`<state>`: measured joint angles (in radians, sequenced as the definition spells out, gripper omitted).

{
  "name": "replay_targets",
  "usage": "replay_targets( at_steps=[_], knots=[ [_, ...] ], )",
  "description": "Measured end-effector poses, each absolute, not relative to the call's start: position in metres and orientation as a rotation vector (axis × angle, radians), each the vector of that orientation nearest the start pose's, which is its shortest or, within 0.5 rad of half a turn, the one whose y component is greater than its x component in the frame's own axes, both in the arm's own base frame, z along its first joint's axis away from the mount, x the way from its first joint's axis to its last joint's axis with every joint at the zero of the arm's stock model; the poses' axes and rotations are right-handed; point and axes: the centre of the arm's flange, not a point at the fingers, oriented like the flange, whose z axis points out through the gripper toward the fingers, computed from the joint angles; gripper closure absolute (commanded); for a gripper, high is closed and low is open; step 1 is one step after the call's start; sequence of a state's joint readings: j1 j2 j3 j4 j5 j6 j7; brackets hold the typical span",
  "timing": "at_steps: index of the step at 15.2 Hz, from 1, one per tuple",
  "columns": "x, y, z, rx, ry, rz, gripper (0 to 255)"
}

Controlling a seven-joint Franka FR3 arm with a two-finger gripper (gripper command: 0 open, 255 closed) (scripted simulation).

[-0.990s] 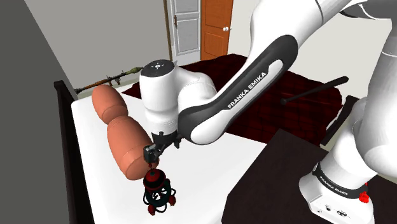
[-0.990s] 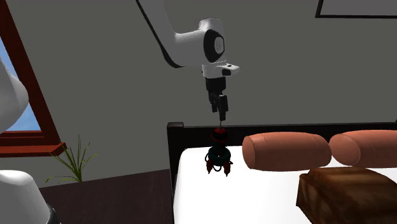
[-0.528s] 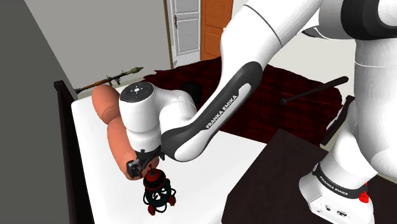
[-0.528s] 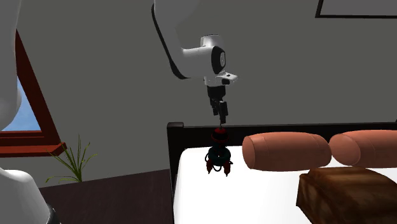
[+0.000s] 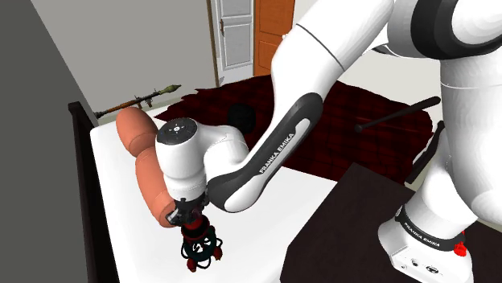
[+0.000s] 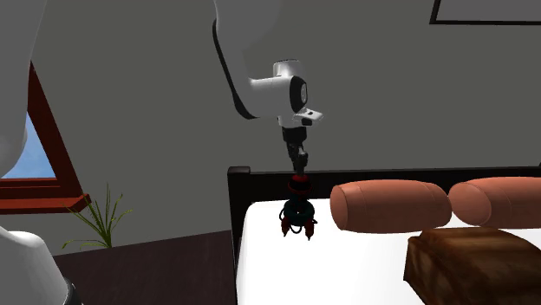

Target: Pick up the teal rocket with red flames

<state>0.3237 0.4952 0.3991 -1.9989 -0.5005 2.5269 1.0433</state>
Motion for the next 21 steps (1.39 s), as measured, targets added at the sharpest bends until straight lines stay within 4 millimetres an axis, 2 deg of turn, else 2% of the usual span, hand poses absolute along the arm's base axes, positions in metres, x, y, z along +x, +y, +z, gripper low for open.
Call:
replay_targets(
  at_steps=[9,21],
  knots=[
    [0.463,0.404,0.235,-3.133,-0.042,-0.242,255],
    [0.464,0.405,0.297,-3.133,-0.042,-0.242,255]
  ],
)
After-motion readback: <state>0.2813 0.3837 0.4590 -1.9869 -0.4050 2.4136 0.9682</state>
